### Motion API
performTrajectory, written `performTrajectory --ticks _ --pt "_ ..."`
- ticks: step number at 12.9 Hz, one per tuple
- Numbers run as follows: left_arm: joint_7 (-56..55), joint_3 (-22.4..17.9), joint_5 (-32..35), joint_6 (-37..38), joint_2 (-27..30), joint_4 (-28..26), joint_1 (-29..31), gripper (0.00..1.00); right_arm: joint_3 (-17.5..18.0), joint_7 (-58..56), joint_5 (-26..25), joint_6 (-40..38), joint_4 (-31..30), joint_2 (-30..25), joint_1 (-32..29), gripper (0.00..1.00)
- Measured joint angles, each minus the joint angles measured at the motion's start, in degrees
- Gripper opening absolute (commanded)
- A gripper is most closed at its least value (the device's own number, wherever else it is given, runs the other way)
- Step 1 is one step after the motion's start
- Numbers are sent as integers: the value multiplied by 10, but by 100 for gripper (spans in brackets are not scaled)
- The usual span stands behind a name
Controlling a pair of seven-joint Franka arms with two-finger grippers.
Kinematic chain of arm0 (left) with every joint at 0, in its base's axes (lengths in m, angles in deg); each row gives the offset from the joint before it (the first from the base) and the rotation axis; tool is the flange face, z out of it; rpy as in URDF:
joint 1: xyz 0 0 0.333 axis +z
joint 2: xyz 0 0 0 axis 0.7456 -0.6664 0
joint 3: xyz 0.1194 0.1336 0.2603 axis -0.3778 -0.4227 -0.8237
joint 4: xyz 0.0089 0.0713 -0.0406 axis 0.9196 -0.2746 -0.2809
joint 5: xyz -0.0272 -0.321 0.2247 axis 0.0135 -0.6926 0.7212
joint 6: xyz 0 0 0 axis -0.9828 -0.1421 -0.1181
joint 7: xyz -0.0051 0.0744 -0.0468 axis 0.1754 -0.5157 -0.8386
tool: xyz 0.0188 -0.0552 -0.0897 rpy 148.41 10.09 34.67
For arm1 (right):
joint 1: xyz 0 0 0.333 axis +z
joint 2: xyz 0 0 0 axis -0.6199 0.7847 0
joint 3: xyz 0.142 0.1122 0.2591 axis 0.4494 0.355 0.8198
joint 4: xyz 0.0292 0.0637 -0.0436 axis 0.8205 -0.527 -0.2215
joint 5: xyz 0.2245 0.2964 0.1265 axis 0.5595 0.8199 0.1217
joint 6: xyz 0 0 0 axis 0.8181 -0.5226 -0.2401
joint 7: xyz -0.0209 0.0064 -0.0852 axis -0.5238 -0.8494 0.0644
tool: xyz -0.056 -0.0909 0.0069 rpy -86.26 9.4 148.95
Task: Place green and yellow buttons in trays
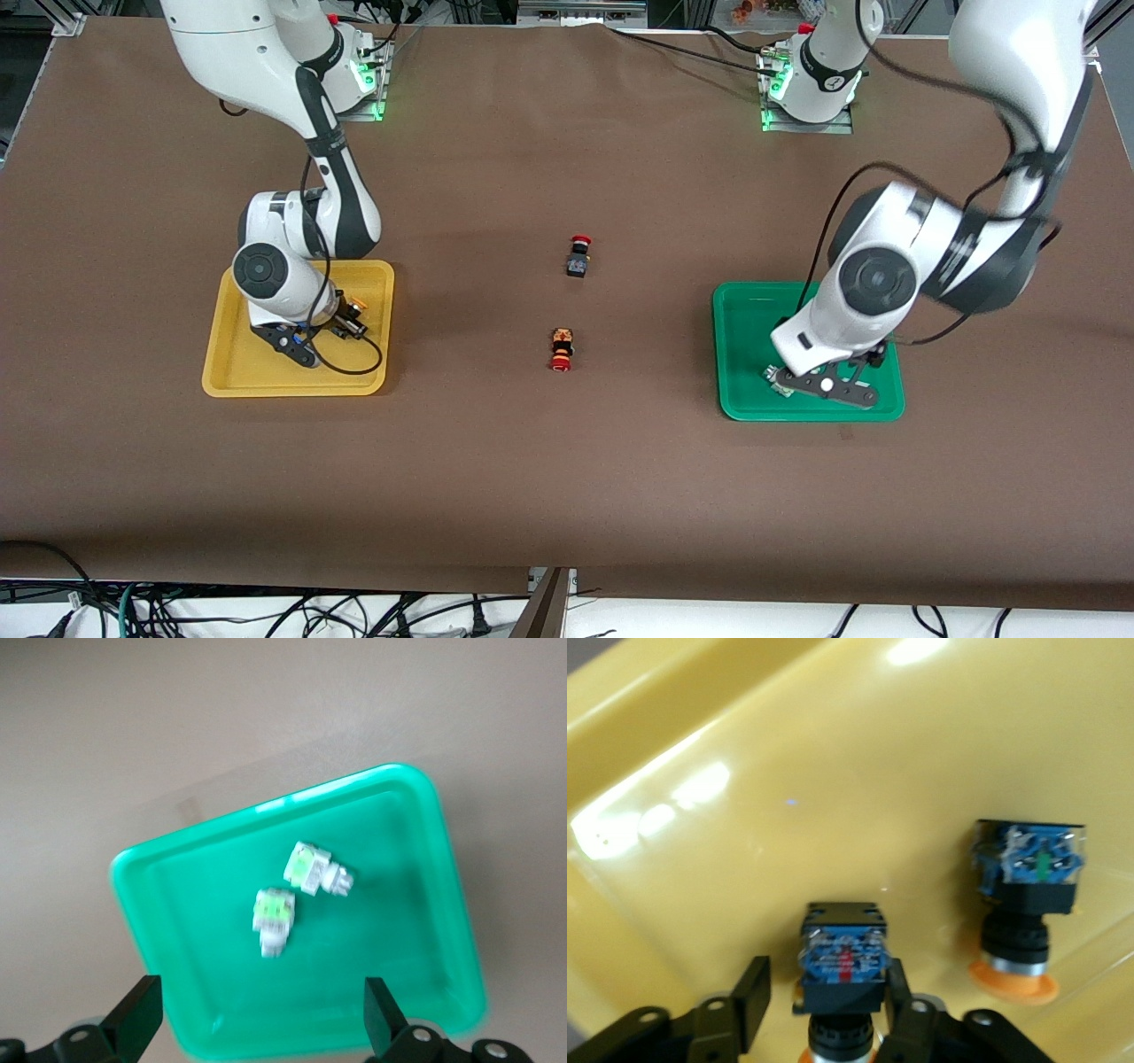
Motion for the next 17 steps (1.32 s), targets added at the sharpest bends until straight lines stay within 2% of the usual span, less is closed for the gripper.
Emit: performTrajectory --ticks 2,4,6,7,8,9,10,11,12,14,17 --pt "9 0 -54 85 64 52 9 100 -2 -7 0 -36 27 -6 7 100" --pt "46 -6 -99 121 96 95 29 100 -25 -39 -1 -151 95 -19 8 100" --pt "81 -28 -116 130 107 112 33 100 -67 -83 0 -284 180 -34 7 100" --pt "89 -63 -129 131 112 112 17 100 -87 -104 0 -337 217 -42 7 100" --pt "94 -128 -149 132 122 106 -22 100 -106 -123 0 -376 246 -51 6 100" --pt "97 -195 -171 121 136 89 -64 100 -124 -141 0 -404 268 -63 6 100" --pt "98 -240 -196 85 159 51 -90 100 -144 -163 0 -423 282 -76 6 100" --pt "99 -268 -215 38 188 1 -101 100 -165 -191 1 -435 289 -91 5 100" --pt "100 -283 -225 12 221 -51 -105 100 -185 -217 2 -447 291 -108 4 100" --pt "101 -292 -231 25 275 -121 -107 100 -212 -255 2 -480 291 -136 2 100" --pt "101 -292 -231 26 292 -133 -111 100 -220 -328 0 -508 291 -165 -4 100"
